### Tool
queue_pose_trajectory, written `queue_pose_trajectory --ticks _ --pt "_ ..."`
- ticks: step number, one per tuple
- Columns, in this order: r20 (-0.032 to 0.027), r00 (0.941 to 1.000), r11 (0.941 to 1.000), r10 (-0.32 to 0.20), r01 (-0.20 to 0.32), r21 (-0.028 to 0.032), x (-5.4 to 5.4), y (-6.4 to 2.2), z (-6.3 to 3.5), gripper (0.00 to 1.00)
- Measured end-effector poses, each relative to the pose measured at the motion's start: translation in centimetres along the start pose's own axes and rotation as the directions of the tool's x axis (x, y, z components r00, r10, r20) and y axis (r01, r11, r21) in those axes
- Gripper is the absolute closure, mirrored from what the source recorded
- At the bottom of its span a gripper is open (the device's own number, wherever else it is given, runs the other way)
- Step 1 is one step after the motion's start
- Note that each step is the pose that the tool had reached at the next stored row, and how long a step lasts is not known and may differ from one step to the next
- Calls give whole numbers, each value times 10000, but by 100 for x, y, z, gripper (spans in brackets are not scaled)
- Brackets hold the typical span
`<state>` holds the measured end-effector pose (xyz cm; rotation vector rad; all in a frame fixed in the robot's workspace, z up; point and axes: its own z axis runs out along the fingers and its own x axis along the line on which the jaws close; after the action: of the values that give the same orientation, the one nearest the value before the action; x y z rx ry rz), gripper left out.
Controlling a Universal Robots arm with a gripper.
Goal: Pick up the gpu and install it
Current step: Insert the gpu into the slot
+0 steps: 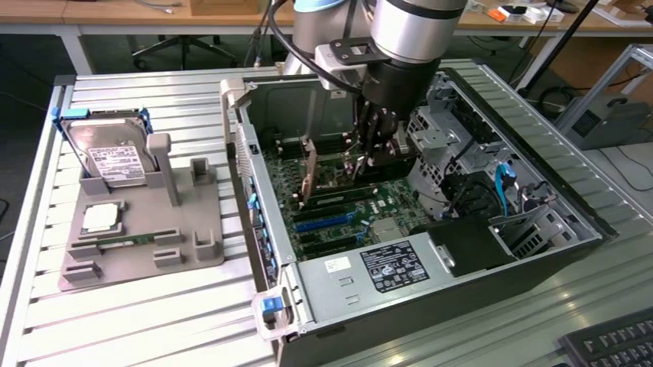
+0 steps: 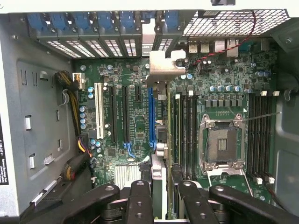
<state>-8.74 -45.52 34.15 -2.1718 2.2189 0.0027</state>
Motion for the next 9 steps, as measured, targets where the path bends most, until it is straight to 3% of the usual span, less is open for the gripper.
queue_pose_trajectory --ticks 9 --pt "1 10000 10000 0 0 0 9 1 30 73"
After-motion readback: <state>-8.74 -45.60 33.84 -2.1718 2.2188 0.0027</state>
